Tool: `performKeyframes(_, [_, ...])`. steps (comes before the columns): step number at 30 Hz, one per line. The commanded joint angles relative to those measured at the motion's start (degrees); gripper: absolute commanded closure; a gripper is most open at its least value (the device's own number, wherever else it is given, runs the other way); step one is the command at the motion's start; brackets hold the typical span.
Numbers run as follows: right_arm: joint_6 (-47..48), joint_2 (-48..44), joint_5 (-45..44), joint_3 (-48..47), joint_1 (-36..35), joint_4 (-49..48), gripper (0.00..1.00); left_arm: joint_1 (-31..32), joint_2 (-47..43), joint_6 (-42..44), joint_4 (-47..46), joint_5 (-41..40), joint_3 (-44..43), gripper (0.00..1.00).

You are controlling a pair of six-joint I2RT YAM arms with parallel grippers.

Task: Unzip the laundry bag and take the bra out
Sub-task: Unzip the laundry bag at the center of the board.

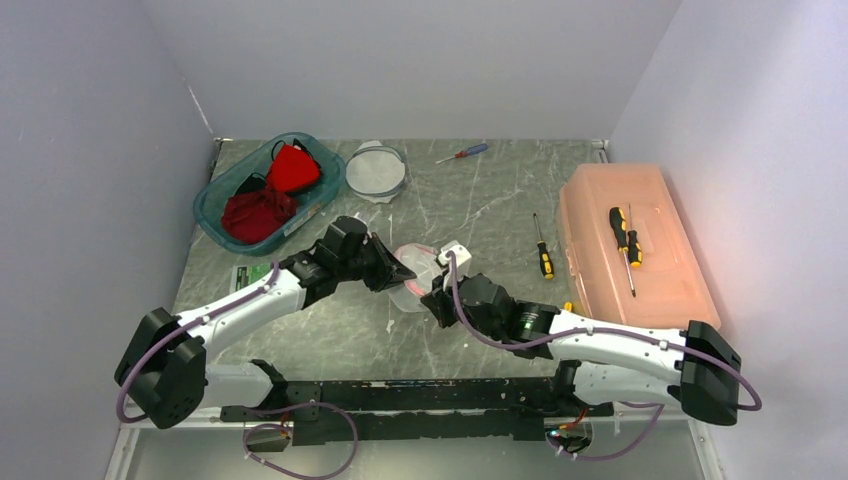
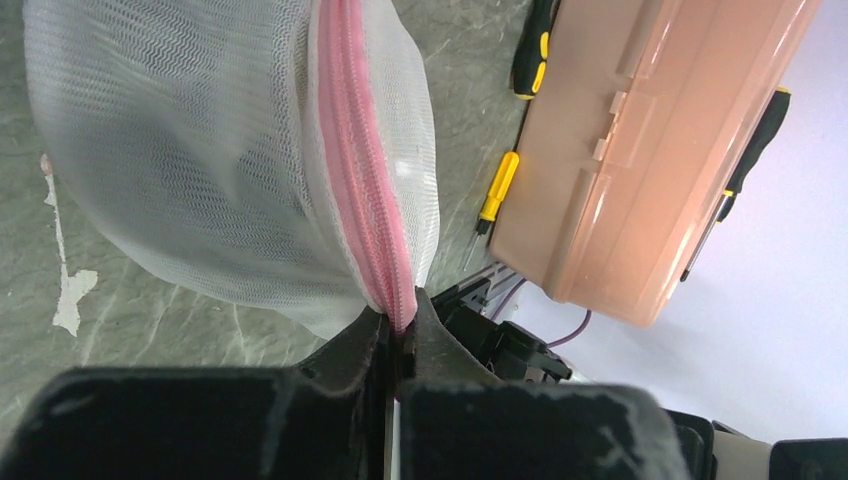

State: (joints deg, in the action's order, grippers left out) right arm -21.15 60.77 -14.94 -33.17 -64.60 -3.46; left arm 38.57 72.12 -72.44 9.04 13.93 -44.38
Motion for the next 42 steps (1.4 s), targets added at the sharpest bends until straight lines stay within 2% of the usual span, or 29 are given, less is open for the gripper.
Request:
performKeyframes(1, [-3.3,-2.5,-6.0,-1.0,-0.1,6.5,1.0,-0.7,0.1,1.9,-1.2,0.0,-0.8,0.97])
performKeyframes(9, [-10.9,-6.6,-10.2,4.6,5.5,10.3,1.0,-1.6,-0.4,3.0,-3.2,2.9,0.1,0.97])
performKeyframes(21, [-9.1,-10.3,-10.9,5.6,6.4,12.1,1.0,-3.8,0.8,7.1,-4.6,8.0,-0.4,0.97])
performKeyframes(29, [-6.6,-17.2,0.5,10.2,6.3,6.9,1.0,-6.0,-0.8,9.6,-0.7,6.0,-1.5,0.97])
performKeyframes(34, [-6.9,-16.1,-0.4,9.4,6.4,7.8,1.0,-6.0,-0.9,10.3,-0.8,6.2,-1.8,0.97])
performKeyframes(38, [-4.9,-19.7,-0.6,8.9,6.3,7.3,1.0,-6.1,-0.3,12.4,-2.4,9.0,-2.8,0.97])
performKeyframes(42, [-0.8,-24.9,0.4,5.9,5.8,8.2,1.0,-6.4,3.1,17.0,-4.9,16.4,-8.0,0.97])
